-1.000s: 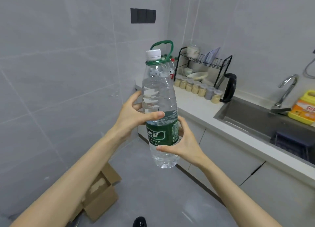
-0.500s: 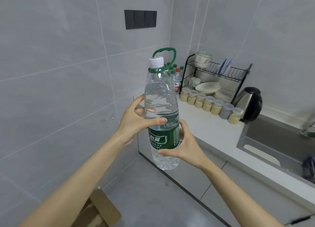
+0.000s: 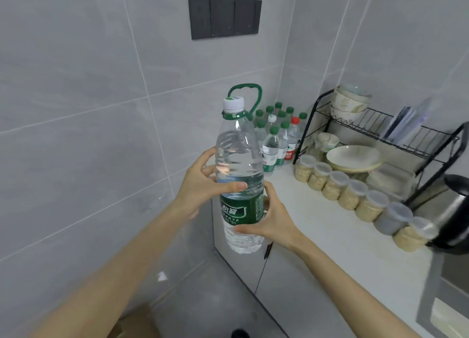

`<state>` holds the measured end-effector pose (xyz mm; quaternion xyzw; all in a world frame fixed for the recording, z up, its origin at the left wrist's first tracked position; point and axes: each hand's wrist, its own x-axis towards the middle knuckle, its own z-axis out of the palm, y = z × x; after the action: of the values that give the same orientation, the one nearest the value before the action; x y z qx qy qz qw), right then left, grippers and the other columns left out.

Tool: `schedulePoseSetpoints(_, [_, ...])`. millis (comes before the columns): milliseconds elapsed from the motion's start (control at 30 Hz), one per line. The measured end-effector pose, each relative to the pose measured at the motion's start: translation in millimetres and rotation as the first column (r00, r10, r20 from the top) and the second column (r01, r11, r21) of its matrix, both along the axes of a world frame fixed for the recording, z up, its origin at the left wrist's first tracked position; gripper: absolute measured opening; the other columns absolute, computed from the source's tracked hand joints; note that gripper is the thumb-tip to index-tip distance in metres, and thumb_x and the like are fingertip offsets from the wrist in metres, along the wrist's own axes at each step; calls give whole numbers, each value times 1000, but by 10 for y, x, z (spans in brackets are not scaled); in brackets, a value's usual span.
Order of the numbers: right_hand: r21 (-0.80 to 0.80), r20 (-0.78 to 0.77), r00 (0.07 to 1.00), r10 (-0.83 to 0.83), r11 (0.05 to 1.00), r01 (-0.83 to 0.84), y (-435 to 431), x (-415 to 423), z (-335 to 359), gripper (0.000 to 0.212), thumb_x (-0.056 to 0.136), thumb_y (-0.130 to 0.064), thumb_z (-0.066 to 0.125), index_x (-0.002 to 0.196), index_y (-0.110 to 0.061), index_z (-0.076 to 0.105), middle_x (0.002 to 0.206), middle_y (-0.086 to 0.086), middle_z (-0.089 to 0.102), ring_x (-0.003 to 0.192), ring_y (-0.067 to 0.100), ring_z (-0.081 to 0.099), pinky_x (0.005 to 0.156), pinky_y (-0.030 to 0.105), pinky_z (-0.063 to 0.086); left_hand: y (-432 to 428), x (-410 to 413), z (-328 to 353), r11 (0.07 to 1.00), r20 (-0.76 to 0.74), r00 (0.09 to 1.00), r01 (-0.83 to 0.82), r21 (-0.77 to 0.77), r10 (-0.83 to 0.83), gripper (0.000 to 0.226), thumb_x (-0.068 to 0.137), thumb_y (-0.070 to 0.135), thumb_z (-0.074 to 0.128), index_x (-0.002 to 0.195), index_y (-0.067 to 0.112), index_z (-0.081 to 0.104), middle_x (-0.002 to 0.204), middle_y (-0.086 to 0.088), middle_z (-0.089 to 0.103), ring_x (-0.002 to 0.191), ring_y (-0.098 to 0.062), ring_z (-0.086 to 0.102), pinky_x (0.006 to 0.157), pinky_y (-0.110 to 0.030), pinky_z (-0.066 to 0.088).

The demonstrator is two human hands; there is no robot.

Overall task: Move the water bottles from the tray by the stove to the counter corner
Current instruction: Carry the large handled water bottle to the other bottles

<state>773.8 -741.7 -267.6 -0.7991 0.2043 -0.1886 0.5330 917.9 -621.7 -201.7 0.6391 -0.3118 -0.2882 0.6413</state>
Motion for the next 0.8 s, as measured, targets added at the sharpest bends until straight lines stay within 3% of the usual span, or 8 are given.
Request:
schedulePoseSetpoints(167, [8,-42,998,46,999,-46,-696,558,-78,98,56,-18,94,128,-45,33,116,-22,62,106,-8,59,86,17,52,-644,508,-103,996,10,999,-50,77,50,109,32,30,95,132,32,50,110,-2,72,97,-17,71,86,-43,57])
schedulePoseSetpoints(300, [-11,-83,994,65,998,-66,-1065,905,-182,99,54,-22,94,127,-47,32,118,-22,61,108,-4,59,92,27,54,-991,837,-224,990,7,997,-77,120,77,114,32,26,99,133,32,48,112,-1,71,97,-17,71,87,-46,57])
schedulePoseSetpoints(400, [3,-108,992,67,998,-67,-1312,1166,-293,101,53,-22,94,132,-35,33,115,-26,61,107,-5,60,93,29,54,-1219,1118,-357,987,-5,996,-84,140,86,117,29,34,95,134,33,46,114,-2,70,98,-17,70,85,-42,58])
schedulePoseSetpoints(467, [-1,-122,990,65,998,-65,-1461,1357,-381,100,54,-18,94,132,-32,34,113,-30,60,108,-6,59,92,24,53,-1365,1308,-459,986,-13,997,-77,151,79,114,34,27,98,135,32,45,116,-3,69,99,-15,69,84,-38,58])
schedulePoseSetpoints(633, [17,-156,987,37,999,-34,-1755,1794,-607,99,56,-11,93,118,-53,28,108,-40,58,106,-16,56,83,8,48,-1715,1763,-712,981,-11,1000,-15,194,18,115,34,24,98,135,32,43,120,0,66,104,-13,66,89,-38,56])
schedulePoseSetpoints(800, [44,-205,978,-27,998,37,-1984,2130,-845,100,56,-12,93,120,-50,26,108,-31,57,103,-20,54,82,9,47,-2040,2135,-926,968,18,998,57,246,-63,104,47,9,95,131,36,41,118,1,64,103,-9,65,80,-19,54])
